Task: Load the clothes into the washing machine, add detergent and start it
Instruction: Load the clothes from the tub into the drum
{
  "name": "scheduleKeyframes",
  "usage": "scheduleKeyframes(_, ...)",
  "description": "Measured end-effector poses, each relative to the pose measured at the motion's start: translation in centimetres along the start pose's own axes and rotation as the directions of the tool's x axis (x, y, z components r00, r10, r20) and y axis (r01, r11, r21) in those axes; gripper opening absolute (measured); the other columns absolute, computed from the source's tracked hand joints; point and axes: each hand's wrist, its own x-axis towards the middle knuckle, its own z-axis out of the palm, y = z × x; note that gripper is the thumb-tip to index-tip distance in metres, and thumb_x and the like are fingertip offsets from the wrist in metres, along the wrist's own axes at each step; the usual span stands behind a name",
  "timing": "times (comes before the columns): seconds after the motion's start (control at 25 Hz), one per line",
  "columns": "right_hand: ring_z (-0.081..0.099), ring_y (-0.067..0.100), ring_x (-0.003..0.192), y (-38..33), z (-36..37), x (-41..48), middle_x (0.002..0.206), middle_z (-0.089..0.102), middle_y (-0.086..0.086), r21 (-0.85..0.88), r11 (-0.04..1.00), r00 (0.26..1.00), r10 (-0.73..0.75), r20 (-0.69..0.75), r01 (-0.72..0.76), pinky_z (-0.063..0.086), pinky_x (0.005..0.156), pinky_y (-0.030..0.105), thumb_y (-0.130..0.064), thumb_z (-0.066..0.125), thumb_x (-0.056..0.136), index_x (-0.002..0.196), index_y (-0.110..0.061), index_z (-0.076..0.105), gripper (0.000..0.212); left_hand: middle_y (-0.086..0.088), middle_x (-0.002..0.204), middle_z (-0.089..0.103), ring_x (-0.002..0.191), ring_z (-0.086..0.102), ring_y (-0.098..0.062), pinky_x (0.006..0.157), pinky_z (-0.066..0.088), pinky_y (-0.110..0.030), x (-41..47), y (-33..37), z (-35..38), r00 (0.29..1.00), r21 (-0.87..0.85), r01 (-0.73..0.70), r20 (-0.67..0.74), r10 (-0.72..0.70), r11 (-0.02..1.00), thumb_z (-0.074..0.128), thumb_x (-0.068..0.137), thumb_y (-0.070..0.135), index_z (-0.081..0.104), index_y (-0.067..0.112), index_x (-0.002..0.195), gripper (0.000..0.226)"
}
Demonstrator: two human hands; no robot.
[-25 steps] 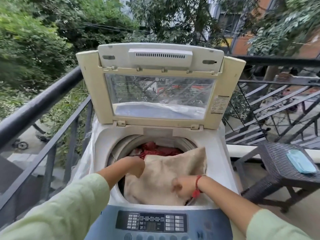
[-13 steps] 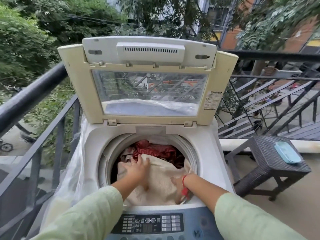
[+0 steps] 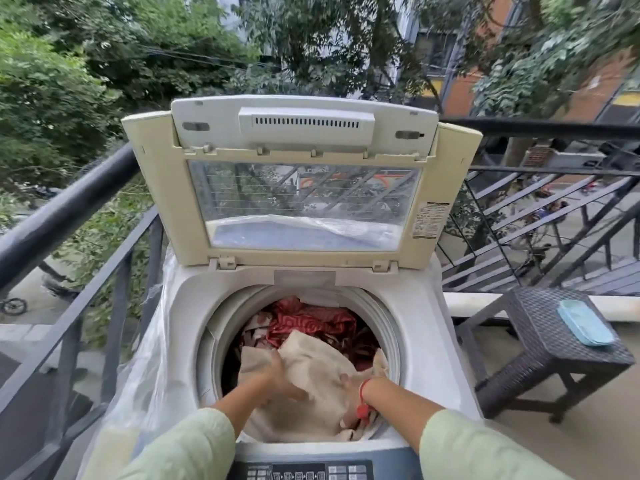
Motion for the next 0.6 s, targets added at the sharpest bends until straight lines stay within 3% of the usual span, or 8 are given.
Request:
scheduleKeyframes(0.04, 0.031, 0.035, 0.135, 0.4, -0.5, -0.8, 0.147, 0.031, 0.013, 0.002, 1.0, 1.0, -0.009, -0.001, 0.009, 0.023, 0.113, 0.044, -0.049, 0.058, 0.079, 0.149, -0.022, 0.012, 0.087, -0.013, 0.154, 0.024, 0.136, 0.035, -0.032, 0.099, 0.044, -0.035, 0.0, 0.2, -0.1, 1.0, 0.035, 0.003, -0.009, -0.003, 0.999, 0.081, 0.056, 0.058, -0.017, 0.018, 0.149, 0.141)
scheduleKeyframes(0.12, 0.034, 0.034, 0.135, 1.5, -2.2, -2.3, 0.147, 0.036, 0.014, 0.126, 0.987, 0.992, -0.087, -0.086, 0.097, 0.028, 0.11, 0.042, -0.049, 0.061, 0.078, 0.149, -0.027, 0.004, 0.094, -0.009, 0.149, 0.037, 0.131, 0.042, -0.026, 0.099, 0.043, -0.031, 0.1, 1.4, -1.9, 0.995, 0.204, -0.03, -0.092, 0.05, 0.978, 0.076, 0.056, 0.066, 0.016, 0.012, 0.149, 0.124)
scheduleKeyframes(0.2, 0.031, 0.027, 0.138, 3.6, -3.8, -4.4, 0.151, 0.03, 0.01, 0.337, 0.914, 0.956, -0.143, -0.256, 0.226, 0.029, 0.11, 0.034, -0.041, 0.063, 0.082, 0.15, -0.022, 0.008, 0.09, -0.006, 0.134, 0.051, 0.115, 0.053, -0.022, 0.084, 0.047, -0.026, -0.3, 3.4, -4.8, 0.968, 0.275, -0.078, -0.209, 0.139, 0.958, 0.069, 0.059, 0.07, 0.044, 0.015, 0.134, 0.096)
scheduleKeyframes(0.24, 0.031, 0.024, 0.139, 4.8, -4.4, -5.8, 0.153, 0.028, 0.009, 0.408, 0.868, 0.93, -0.146, -0.336, 0.284, 0.028, 0.11, 0.03, -0.038, 0.063, 0.084, 0.15, -0.02, 0.012, 0.086, -0.006, 0.128, 0.054, 0.108, 0.056, -0.021, 0.079, 0.048, -0.027, -0.8, 4.7, -5.8, 0.947, 0.258, -0.113, -0.264, 0.182, 0.96, 0.067, 0.062, 0.069, 0.05, 0.017, 0.128, 0.086)
scheduleKeyframes(0.36, 0.034, 0.023, 0.136, 7.9, -5.2, -9.2, 0.15, 0.029, 0.008, 0.516, 0.755, 0.84, -0.082, -0.537, 0.404, 0.03, 0.108, 0.03, -0.035, 0.063, 0.085, 0.147, -0.021, 0.023, 0.074, -0.008, 0.132, 0.051, 0.117, 0.052, -0.027, 0.093, 0.048, -0.037, -2.2, 8.6, -6.4, 0.888, 0.247, -0.204, -0.36, 0.285, 0.947, 0.064, 0.069, 0.064, 0.048, 0.019, 0.131, 0.077)
scheduleKeyframes(0.48, 0.044, 0.022, 0.126, 10.9, -4.8, -11.9, 0.145, 0.035, 0.005, 0.642, 0.579, 0.762, 0.053, -0.645, 0.503, 0.04, 0.096, 0.025, -0.026, 0.064, 0.087, 0.14, -0.023, 0.034, 0.061, -0.007, 0.125, 0.058, 0.114, 0.055, -0.028, 0.095, 0.048, -0.043, -4.6, 12.9, -3.8, 0.814, 0.179, -0.351, -0.426, 0.394, 0.919, 0.065, 0.075, 0.053, 0.054, 0.023, 0.125, 0.059)
scheduleKeyframes(0.52, 0.049, 0.02, 0.119, 12.3, -4.5, -12.7, 0.142, 0.038, 0.005, 0.664, 0.523, 0.733, 0.104, -0.672, 0.535, 0.041, 0.091, 0.021, -0.021, 0.064, 0.087, 0.137, -0.022, 0.039, 0.056, -0.006, 0.123, 0.058, 0.113, 0.055, -0.027, 0.095, 0.047, -0.043, -5.5, 14.3, -2.8, 0.766, 0.133, -0.43, -0.469, 0.439, 0.893, 0.065, 0.077, 0.047, 0.055, 0.024, 0.123, 0.052)
scheduleKeyframes(0.6, 0.056, 0.015, 0.105, 15.5, -3.5, -14.6, 0.136, 0.046, 0.005, 0.676, 0.448, 0.668, 0.208, -0.715, 0.585, 0.043, 0.081, 0.013, -0.013, 0.064, 0.086, 0.13, -0.02, 0.046, 0.048, -0.005, 0.122, 0.057, 0.115, 0.052, -0.024, 0.097, 0.044, -0.04, -7.7, 17.4, -0.7, 0.583, 0.089, -0.636, -0.596, 0.552, 0.767, 0.064, 0.083, 0.036, 0.055, 0.022, 0.121, 0.042)
